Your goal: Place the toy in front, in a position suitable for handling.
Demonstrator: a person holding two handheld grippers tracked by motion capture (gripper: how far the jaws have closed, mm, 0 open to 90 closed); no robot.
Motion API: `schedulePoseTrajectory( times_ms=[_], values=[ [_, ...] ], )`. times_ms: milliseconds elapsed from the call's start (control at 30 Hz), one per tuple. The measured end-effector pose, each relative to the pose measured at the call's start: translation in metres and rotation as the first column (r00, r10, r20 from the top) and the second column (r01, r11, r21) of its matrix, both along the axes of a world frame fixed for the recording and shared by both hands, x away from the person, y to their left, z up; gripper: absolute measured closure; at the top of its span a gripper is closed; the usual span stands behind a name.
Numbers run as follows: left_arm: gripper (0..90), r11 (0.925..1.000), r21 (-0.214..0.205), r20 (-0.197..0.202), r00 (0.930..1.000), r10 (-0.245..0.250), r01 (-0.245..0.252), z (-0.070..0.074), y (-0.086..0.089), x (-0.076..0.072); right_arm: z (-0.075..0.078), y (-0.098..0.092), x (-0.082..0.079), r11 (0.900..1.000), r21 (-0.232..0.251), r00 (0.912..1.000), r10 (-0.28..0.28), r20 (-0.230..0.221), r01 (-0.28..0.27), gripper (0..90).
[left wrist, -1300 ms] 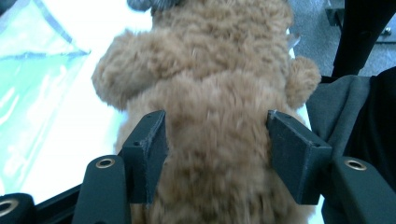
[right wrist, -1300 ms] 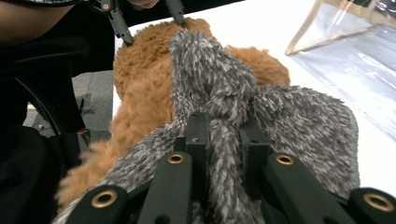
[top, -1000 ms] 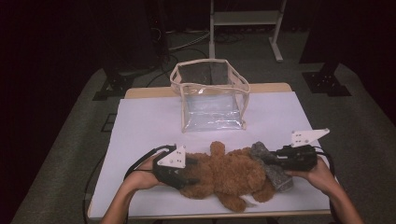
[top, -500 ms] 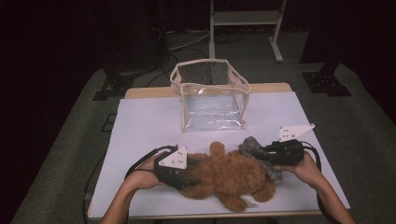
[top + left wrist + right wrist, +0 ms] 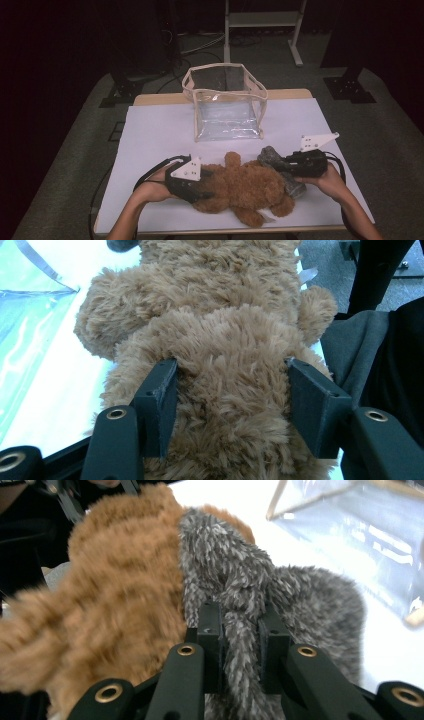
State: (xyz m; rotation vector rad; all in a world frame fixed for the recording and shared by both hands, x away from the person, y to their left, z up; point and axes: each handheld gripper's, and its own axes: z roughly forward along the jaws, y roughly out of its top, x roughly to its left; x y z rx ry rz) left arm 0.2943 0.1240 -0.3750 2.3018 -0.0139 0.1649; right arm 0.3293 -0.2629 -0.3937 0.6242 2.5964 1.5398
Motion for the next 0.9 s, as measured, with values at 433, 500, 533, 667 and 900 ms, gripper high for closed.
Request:
schedulePoseTrajectory(
  times_ms=[433, 500, 533, 667, 900],
  values=[
    [40.4, 1.0000, 0.000, -0.008, 1.0000, 0.000, 0.000, 0.000, -0.001, 0.001, 0.012, -0.002, 0.001, 0.9998, 0.022, 0.9994, -0.005, 0.034, 0.005, 76.1],
    [40.4, 1.0000, -0.003, -0.009, 1.0000, -0.003, 0.003, 0.000, 0.000, 0.001, 0.009, 0.003, 0.003, 0.9998, 0.018, 0.9996, 0.000, 0.028, -0.001, 76.0],
    [40.5, 1.0000, -0.005, -0.009, 1.0000, -0.003, 0.003, 0.000, 0.000, 0.001, 0.005, 0.004, 0.004, 0.9998, 0.019, 0.9998, 0.001, 0.021, -0.001, 76.1],
    [40.5, 0.9999, -0.013, -0.009, 1.0000, 0.000, 0.000, -0.001, 0.001, 0.001, -0.010, -0.006, 0.002, 0.9999, 0.006, 0.9998, -0.013, -0.012, 0.013, 76.2],
    [40.5, 1.0000, -0.002, -0.005, 1.0000, -0.006, 0.006, -0.001, -0.002, 0.001, 0.011, -0.005, 0.003, 0.9996, -0.024, 0.9998, -0.011, 0.017, 0.011, 76.1]
  ],
)
